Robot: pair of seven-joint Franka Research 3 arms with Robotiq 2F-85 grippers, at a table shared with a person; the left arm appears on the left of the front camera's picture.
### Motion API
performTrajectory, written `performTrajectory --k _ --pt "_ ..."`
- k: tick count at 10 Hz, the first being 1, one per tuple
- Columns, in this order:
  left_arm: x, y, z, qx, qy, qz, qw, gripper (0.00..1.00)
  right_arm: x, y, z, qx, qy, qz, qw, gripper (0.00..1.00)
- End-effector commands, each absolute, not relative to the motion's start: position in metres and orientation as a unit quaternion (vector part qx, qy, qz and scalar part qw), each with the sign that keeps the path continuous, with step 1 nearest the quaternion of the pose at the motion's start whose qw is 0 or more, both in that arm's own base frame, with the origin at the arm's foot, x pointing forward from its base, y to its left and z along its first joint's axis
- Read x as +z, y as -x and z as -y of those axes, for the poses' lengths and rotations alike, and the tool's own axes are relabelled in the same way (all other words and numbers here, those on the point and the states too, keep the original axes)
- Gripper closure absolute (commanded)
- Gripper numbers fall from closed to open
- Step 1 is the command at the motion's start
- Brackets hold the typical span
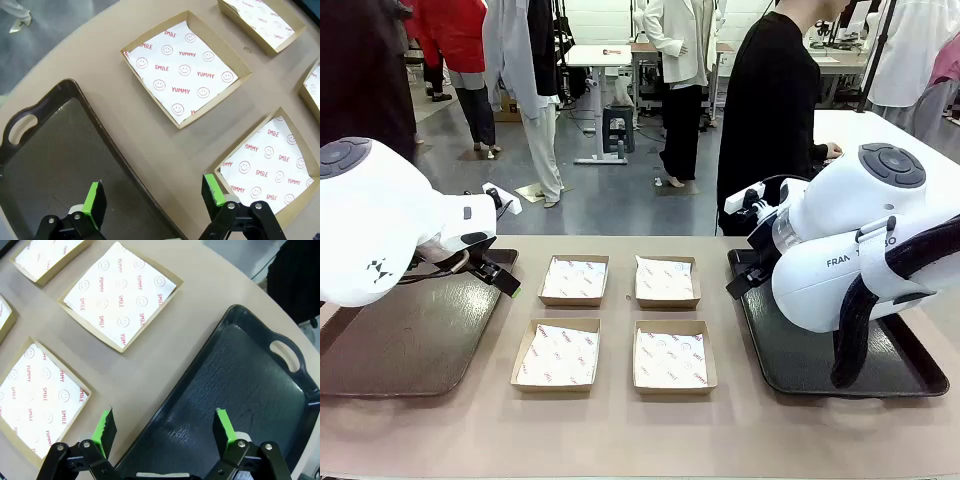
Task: Individually package the donuts and arrange them on the tray.
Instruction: Pick up one Paper togo box.
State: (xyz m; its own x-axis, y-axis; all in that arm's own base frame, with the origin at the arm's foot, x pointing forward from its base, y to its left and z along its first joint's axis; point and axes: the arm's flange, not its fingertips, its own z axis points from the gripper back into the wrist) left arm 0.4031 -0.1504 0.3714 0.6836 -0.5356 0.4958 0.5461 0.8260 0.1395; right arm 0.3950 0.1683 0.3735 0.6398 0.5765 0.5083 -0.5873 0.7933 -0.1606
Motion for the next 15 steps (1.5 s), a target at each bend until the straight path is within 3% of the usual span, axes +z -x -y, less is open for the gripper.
performTrajectory --k 1,13,14,15 --pt "0.371 -0.403 0.151 -0.295 0.010 0.267 0.917 0.00 0.374 -0.395 -0.168 0.321 -0.010 0.277 0.905 0.00" --pt "0.371 -0.403 0.152 -0.296 0.009 0.267 0.917 0.00 0.374 -0.395 -0.168 0.322 -0.009 0.277 0.905 0.00" --pt "0.383 -0.380 0.141 -0.306 0.038 0.256 0.916 0.00 0.379 -0.377 -0.162 0.315 -0.021 0.244 0.917 0.00" --pt "0.399 -0.348 0.130 -0.329 0.013 0.274 0.904 0.00 0.386 -0.352 -0.151 0.315 -0.009 0.218 0.924 0.00"
